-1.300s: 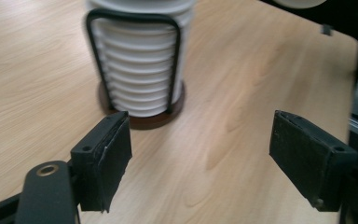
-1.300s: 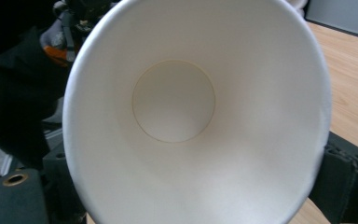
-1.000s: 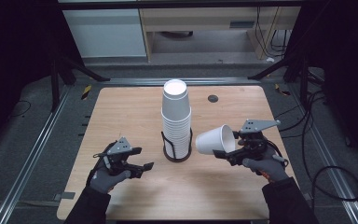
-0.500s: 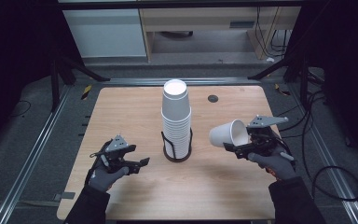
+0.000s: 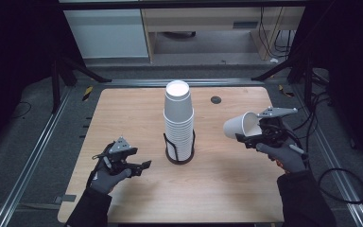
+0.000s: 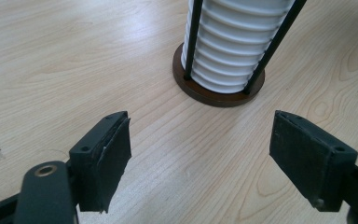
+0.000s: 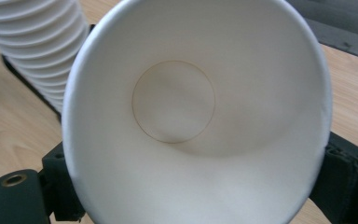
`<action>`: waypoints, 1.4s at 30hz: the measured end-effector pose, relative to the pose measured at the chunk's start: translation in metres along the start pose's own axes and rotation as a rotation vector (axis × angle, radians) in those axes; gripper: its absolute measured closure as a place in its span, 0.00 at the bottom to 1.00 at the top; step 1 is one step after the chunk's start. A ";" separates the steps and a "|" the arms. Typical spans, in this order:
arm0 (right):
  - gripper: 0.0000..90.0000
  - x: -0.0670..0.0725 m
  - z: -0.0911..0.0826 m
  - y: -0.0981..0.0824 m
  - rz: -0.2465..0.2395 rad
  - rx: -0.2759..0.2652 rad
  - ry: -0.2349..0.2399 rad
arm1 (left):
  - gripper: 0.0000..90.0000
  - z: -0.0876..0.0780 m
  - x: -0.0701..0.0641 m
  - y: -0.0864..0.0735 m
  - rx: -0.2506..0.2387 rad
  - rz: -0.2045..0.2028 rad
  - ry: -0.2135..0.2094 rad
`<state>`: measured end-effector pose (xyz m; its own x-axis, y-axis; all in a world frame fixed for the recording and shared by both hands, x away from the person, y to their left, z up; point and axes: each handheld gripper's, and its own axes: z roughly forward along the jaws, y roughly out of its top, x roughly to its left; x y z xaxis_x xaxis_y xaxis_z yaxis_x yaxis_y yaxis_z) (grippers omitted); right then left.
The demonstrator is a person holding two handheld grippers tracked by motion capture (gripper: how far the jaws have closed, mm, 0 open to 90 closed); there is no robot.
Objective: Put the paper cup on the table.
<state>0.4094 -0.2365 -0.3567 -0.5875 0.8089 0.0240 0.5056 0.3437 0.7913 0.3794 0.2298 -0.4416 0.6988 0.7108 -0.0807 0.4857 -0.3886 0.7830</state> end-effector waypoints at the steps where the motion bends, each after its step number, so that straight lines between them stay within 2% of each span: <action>1: 0.12 -0.002 0.000 0.002 0.003 0.007 -0.016 | 0.22 0.000 0.001 0.000 -0.001 -0.002 0.005; 9: 0.13 -0.014 0.003 0.008 0.016 0.048 -0.087 | 0.22 0.002 0.006 -0.004 0.022 -0.016 0.026; 18: 0.12 -0.026 0.016 0.013 0.018 0.139 -0.164 | 0.22 0.004 0.008 -0.007 0.038 -0.014 0.037; 26: 0.12 -0.035 0.026 0.013 0.035 0.179 -0.190 | 0.22 0.004 0.007 -0.007 0.043 -0.008 0.041; 42: 0.12 -0.045 0.055 0.010 0.037 0.321 -0.223 | 0.22 0.005 0.011 -0.011 0.063 -0.013 0.054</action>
<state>0.4759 -0.2435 -0.3836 -0.4312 0.8952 -0.1123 0.7168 0.4155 0.5599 0.3845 0.2388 -0.4541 0.6635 0.7461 -0.0560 0.5279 -0.4138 0.7417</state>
